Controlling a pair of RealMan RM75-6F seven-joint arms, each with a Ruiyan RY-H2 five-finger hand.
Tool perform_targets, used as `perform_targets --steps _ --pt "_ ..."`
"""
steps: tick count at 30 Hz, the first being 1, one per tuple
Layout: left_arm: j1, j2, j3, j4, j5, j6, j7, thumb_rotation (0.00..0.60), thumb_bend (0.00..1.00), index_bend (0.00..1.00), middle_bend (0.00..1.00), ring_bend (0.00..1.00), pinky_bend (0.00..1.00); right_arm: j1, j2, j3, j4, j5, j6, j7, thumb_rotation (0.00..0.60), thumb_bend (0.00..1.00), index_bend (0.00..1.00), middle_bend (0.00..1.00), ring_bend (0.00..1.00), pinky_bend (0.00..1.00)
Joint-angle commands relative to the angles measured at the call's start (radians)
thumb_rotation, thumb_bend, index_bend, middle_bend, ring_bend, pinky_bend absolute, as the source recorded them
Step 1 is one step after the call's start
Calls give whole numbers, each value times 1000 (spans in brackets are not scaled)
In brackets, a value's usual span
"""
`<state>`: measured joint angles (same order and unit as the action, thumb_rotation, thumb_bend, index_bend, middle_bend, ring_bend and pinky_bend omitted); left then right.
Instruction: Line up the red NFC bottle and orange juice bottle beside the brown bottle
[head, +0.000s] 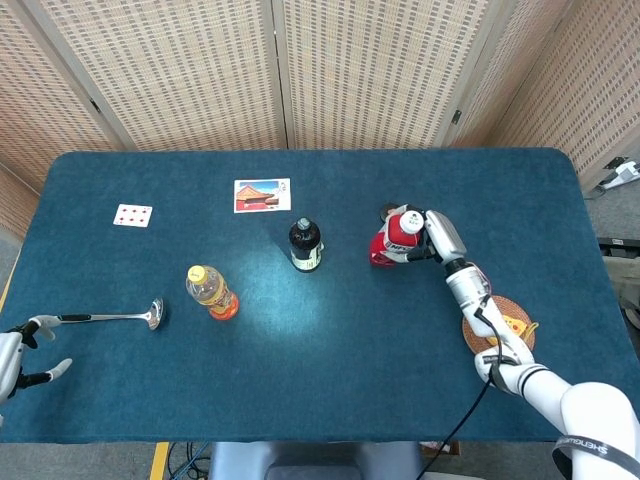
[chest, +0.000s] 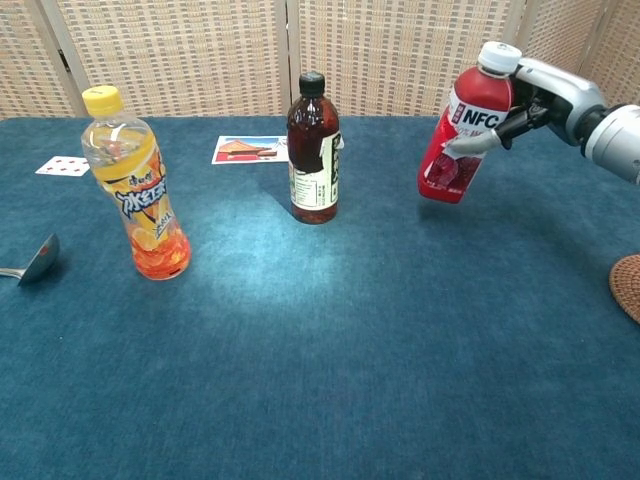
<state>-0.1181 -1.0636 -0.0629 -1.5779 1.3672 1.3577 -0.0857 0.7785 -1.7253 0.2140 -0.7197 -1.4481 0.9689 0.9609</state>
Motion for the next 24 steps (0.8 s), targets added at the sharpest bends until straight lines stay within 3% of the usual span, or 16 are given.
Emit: perform_targets --steps 1,15,24 --pt "0 0 -1 3 -3 -2 -3 600 138 609 467 488 636 14 -19 -10 24 -10 -9 18 600 79 531 603 546 729" --pt "3 6 -3 3 -3 0 -18 600 137 610 467 488 636 44 -75 -31 108 -17 -26 61 600 79 531 600 546 729" --pt "4 7 -2 0 -3 -1 -21 600 137 610 467 488 636 52 -91 -43 141 -20 -31 72 600 75 531 539 511 729"
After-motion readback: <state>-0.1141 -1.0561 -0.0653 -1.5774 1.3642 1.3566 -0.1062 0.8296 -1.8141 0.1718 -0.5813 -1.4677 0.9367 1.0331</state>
